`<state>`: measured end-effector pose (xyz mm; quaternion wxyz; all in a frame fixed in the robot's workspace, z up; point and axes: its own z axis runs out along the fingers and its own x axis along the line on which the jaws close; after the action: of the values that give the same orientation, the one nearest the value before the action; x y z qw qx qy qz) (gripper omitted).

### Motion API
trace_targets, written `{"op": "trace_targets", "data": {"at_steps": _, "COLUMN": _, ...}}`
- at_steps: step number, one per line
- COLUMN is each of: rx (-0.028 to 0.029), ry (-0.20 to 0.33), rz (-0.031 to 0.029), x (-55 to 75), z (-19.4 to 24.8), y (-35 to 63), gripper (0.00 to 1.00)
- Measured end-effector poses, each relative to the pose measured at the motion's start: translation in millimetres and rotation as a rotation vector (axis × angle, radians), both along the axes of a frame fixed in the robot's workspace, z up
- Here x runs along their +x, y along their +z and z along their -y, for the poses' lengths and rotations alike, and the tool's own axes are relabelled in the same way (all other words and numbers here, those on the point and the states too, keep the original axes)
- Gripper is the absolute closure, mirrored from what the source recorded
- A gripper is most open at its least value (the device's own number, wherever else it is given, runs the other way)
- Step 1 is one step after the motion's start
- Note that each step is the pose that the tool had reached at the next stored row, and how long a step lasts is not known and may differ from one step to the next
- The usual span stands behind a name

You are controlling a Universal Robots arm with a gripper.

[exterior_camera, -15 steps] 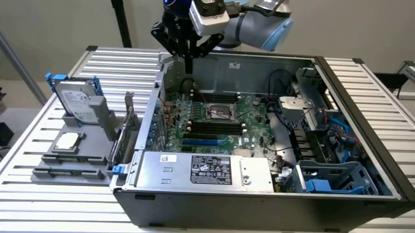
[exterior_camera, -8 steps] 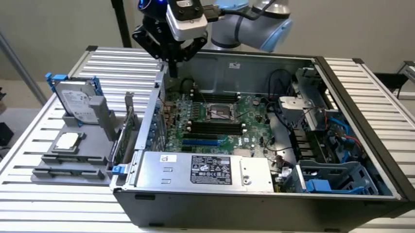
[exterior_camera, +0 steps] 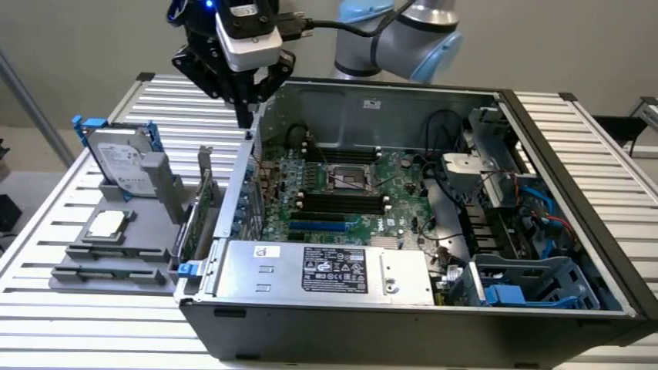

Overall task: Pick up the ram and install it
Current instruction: 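Reach for the ram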

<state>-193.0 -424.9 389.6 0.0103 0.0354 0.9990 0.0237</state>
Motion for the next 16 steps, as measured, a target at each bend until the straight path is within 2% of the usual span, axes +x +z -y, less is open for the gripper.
{"op": "trace_targets", "data": {"at_steps": 16, "rx": -0.0031, "ry": 0.0, "rz": 0.0, "x": -72.6, "z": 8.9, "y": -14.1, "gripper": 0.89}}
